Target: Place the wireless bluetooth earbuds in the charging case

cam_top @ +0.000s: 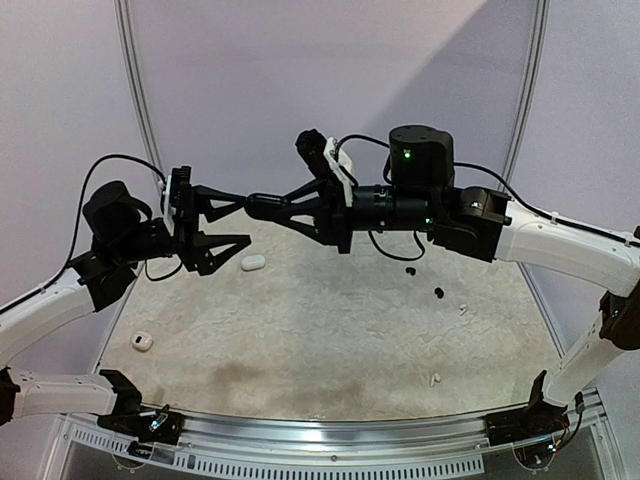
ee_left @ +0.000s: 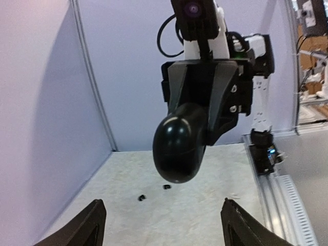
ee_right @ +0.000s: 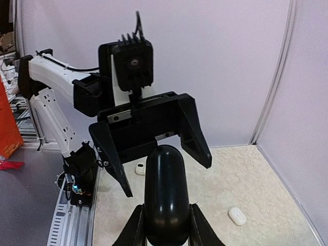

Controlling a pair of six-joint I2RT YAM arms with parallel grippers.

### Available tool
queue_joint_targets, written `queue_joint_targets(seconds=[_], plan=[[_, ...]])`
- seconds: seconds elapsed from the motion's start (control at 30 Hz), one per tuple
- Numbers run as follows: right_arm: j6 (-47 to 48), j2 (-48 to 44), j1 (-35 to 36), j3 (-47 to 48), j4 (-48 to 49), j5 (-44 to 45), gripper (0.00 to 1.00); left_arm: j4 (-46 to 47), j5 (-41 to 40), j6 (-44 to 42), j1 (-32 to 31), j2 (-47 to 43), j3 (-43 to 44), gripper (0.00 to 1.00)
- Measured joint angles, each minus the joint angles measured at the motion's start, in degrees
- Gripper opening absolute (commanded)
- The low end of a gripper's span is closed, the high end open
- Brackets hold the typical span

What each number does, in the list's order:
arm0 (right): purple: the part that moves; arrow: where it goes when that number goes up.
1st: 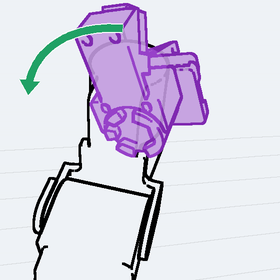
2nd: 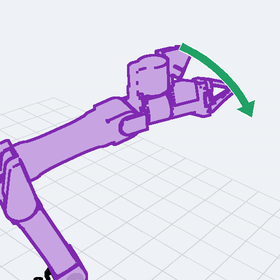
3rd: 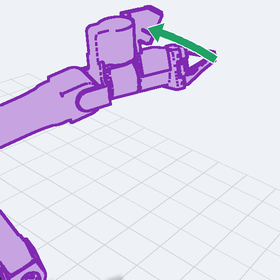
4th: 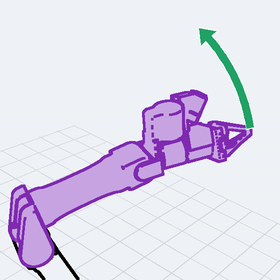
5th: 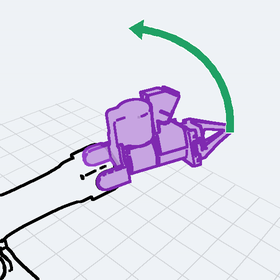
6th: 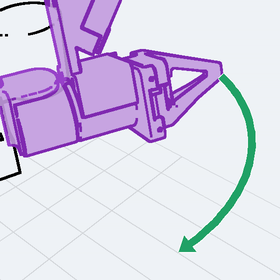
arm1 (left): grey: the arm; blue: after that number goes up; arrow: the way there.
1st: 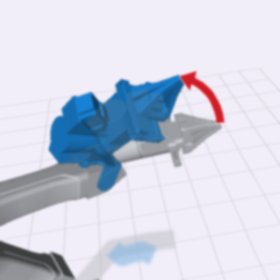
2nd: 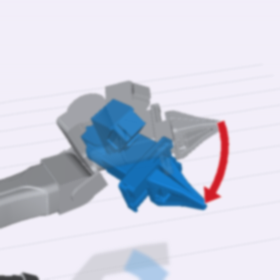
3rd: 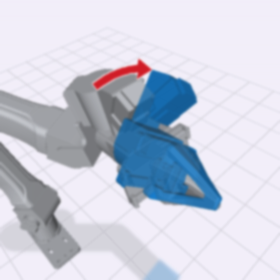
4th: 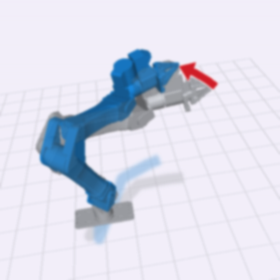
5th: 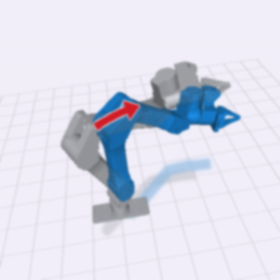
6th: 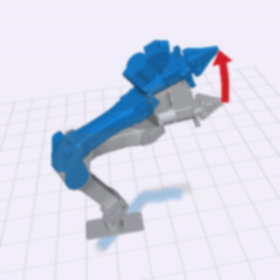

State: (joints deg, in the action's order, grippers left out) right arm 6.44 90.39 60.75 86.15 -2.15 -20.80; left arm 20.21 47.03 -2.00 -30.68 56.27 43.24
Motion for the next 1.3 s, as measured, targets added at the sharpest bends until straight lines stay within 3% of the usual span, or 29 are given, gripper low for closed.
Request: queue_joint_targets(seconds=[0.17,0.37,0.53,0.67,0.83,1.0,1.13,1.23,1.3], plan=[[-5.9,1.5,0.0,5.0,-2.8,7.6,0.0,0.5,-12.3,-17.0,-4.1,-0.8,-0.1,0.85],[-20.2,4.3,0.0,12.0,-6.4,18.8,0.0,14.1,-25.0,-52.6,-6.7,1.2,-4.9,0.89],[-30.7,5.4,0.0,12.3,-6.5,22.6,0.0,23.4,-25.4,-79.4,-6.8,9.0,-6.1,0.89],[-35.8,7.3,0.0,13.5,-6.4,22.5,0.0,27.3,-24.9,-93.5,-6.8,14.0,-3.7,0.89],[-39.7,8.3,0.0,13.7,-6.5,22.3,0.0,32.3,-24.6,-101.4,-6.8,16.6,-1.2,0.88],[-41.4,8.3,0.0,13.7,-6.0,21.8,0.0,33.1,-24.9,-103.7,-6.8,17.2,-0.7,0.7],[-42.3,8.3,0.0,13.7,-6.0,20.5,0.0,32.8,-26.4,-104.3,-6.9,18.3,2.1,0.64],[-42.4,8.4,0.0,13.7,-6.0,19.6,0.0,32.7,-27.6,-104.1,-6.9,18.3,3.1,0.51],[-42.6,8.5,0.0,13.7,-6.0,18.9,0.0,32.6,-28.4,-103.8,-6.9,18.3,3.3,0.35]])
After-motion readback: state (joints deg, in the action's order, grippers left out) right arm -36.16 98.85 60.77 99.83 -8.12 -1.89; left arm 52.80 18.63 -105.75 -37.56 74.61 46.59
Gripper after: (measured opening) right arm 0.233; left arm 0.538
